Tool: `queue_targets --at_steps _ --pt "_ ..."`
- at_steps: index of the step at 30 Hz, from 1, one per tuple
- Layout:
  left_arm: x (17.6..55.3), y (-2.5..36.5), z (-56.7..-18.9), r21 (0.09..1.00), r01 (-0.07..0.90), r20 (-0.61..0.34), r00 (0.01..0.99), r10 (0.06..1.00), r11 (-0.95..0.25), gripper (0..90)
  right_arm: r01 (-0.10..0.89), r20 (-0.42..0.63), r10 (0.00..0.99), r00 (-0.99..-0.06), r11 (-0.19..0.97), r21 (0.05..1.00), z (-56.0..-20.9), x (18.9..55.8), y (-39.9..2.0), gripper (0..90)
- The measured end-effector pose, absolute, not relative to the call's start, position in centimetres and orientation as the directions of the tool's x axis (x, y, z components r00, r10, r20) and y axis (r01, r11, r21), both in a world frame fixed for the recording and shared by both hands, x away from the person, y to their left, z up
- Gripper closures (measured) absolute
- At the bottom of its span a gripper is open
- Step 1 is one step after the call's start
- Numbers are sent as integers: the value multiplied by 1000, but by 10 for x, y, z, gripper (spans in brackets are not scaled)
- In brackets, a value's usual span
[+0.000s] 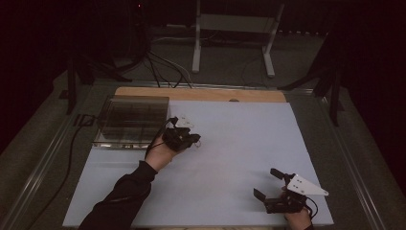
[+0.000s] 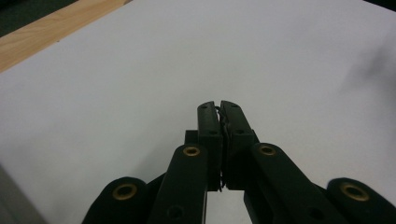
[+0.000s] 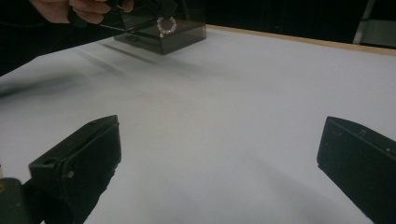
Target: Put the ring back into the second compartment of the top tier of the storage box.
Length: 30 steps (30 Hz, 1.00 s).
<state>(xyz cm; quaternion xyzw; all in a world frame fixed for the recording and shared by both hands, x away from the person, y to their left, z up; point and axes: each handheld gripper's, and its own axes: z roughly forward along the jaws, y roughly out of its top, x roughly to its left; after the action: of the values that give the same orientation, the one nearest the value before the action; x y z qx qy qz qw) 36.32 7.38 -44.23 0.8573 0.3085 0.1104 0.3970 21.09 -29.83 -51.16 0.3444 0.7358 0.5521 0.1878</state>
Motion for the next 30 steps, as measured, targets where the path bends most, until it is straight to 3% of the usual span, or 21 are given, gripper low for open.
queue_targets --at_steps 30 --pt "352 124 -416 764 457 -56 750 660 -455 899 299 95 719 -689 163 940 -512 210 -298 0"
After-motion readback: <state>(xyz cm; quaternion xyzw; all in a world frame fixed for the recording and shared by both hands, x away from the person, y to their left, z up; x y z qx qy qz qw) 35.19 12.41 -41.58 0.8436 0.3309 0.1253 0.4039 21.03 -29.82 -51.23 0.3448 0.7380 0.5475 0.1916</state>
